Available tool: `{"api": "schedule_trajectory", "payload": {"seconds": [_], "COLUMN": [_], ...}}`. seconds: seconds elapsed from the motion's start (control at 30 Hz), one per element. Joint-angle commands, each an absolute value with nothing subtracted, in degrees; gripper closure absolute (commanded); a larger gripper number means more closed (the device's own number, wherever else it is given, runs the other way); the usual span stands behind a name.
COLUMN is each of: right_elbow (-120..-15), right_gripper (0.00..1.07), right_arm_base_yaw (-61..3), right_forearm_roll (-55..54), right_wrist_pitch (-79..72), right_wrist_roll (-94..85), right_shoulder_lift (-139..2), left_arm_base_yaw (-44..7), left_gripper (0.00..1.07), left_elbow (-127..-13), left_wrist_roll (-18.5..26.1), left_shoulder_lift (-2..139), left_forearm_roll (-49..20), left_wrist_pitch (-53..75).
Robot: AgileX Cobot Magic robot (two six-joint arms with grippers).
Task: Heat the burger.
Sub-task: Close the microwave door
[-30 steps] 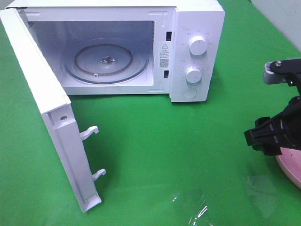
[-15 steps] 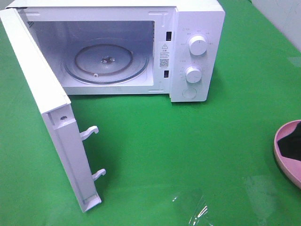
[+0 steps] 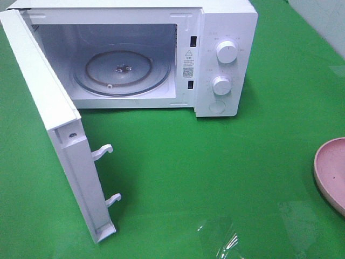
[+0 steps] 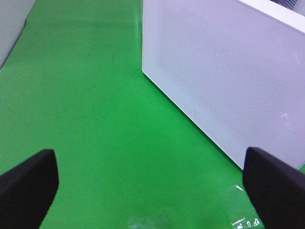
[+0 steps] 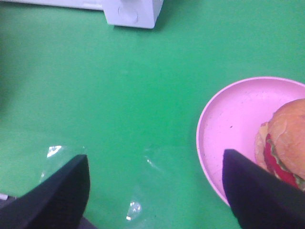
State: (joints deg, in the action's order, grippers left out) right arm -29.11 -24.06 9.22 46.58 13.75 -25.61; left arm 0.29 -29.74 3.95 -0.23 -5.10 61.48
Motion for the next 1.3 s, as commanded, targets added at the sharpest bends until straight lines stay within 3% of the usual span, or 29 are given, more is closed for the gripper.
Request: {"api": "schedule_trajectory", "payload": {"seconds": [0.03,0.63,1.3], "right_elbow": [-29.1,-28.1,-28.1], "right_gripper": [0.32,0.33,0.34], "right_arm_base_yaw": [-19.4,-10.4,-9.7], "right_forearm_roll": [7.6,5.7,5.3], "right_wrist_pitch": [47.1,55.2,55.2], "right_wrist_roll": [12.0,8.8,8.1], "right_shoulder_lift": [-19.3,1.8,1.7], "left_arm_base_yaw": [0.4,0.4,0.4], "left_gripper": [0.1,0.1,0.1], "left_elbow": [-29.7,-29.7,-29.7], "left_wrist_roll": [3.7,3.7,3.7], "left_shoulder_lift": [-1.2,-1.2,-0.5], "left_forearm_roll": [-5.5,-5.5,-5.5], "left_wrist_pitch": [61.3,61.3,61.3]}}
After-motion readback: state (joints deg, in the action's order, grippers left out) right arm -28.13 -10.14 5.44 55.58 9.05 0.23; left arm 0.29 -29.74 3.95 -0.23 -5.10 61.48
